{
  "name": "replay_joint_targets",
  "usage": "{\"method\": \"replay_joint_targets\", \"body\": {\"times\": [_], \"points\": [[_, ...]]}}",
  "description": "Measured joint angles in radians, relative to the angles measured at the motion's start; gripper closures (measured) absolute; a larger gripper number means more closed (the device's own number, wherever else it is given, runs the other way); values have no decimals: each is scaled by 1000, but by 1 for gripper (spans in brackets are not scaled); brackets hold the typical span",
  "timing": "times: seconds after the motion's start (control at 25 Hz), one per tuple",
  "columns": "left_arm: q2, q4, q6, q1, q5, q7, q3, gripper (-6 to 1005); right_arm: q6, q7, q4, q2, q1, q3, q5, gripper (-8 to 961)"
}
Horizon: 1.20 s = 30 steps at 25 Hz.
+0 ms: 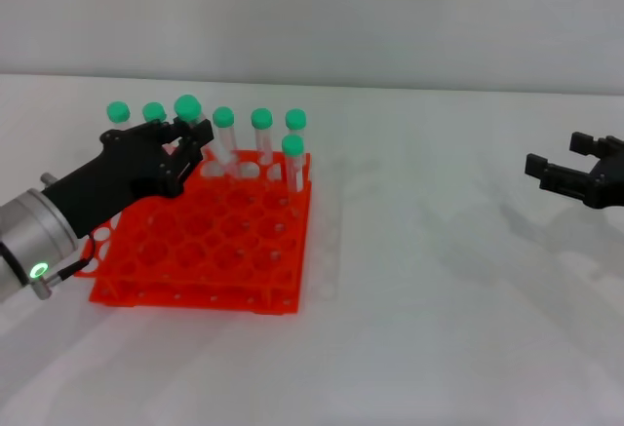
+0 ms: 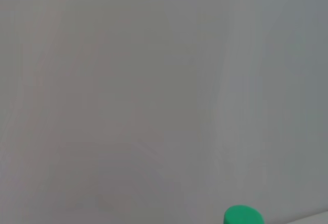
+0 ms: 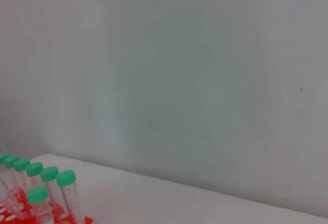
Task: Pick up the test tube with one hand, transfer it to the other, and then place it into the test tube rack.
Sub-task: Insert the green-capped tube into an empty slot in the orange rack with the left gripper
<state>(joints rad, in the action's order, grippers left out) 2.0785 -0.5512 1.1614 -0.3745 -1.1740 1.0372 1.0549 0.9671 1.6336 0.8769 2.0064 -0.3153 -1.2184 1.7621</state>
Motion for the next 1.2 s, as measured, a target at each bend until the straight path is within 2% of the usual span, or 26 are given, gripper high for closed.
{"method": "replay_joint_targets", "body": {"times": [0.48, 1.2], "points": [[-1, 54, -11, -66, -14, -2, 4, 771, -23, 0, -25, 2, -24, 1, -1, 95], [0, 88, -27, -71, -10, -2, 3, 766, -39, 0, -26, 2, -25, 0, 0, 95]]}}
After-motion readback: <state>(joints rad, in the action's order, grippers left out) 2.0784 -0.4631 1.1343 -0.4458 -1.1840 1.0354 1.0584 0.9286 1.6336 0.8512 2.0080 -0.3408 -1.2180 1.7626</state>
